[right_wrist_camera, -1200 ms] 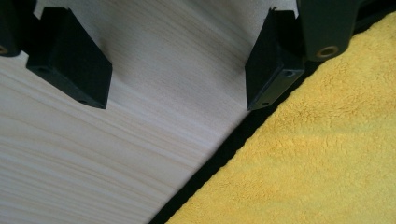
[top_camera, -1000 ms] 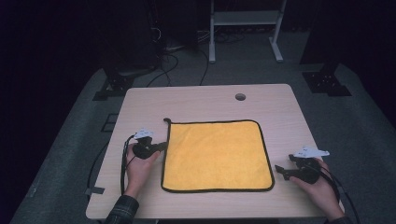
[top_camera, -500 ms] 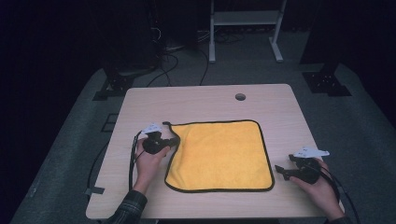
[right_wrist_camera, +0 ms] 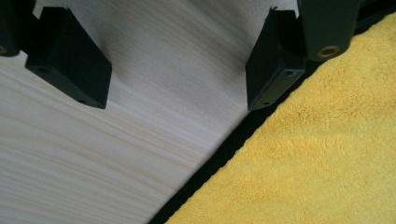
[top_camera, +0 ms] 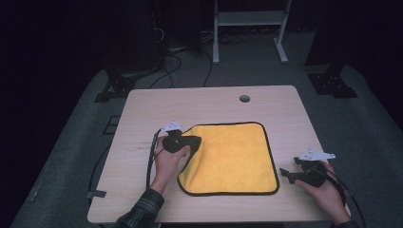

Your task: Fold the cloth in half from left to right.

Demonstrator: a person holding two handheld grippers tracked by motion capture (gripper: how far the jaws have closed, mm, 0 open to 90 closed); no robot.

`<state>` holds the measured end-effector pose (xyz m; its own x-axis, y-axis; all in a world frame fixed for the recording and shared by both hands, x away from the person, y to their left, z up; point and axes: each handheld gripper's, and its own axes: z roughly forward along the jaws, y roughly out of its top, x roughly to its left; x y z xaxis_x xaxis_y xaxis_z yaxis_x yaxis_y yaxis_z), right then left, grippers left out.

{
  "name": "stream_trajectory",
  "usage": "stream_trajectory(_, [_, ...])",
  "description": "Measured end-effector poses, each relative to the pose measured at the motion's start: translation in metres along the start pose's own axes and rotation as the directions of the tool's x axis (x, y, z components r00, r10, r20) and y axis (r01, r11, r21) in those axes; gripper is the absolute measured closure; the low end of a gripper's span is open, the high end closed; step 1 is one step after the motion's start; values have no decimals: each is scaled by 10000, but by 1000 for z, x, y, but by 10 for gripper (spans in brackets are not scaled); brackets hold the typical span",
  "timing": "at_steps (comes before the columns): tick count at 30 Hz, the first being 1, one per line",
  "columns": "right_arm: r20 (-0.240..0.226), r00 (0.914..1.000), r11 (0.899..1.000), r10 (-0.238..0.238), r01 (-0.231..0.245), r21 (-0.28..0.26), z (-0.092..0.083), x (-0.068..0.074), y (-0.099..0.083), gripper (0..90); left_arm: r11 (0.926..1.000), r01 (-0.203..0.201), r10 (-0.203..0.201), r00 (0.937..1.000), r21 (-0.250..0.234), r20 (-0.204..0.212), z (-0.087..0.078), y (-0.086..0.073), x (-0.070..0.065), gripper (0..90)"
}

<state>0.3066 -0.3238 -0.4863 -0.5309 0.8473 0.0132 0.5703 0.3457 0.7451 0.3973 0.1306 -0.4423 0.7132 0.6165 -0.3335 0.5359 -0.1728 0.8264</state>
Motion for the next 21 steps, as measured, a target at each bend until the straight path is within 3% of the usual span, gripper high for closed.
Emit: stream_trajectory(21, [-7,10000,10000,-6,6,2,0,0,0,215,9982,-509,471,9931,327,1070,60,19,-35,883])
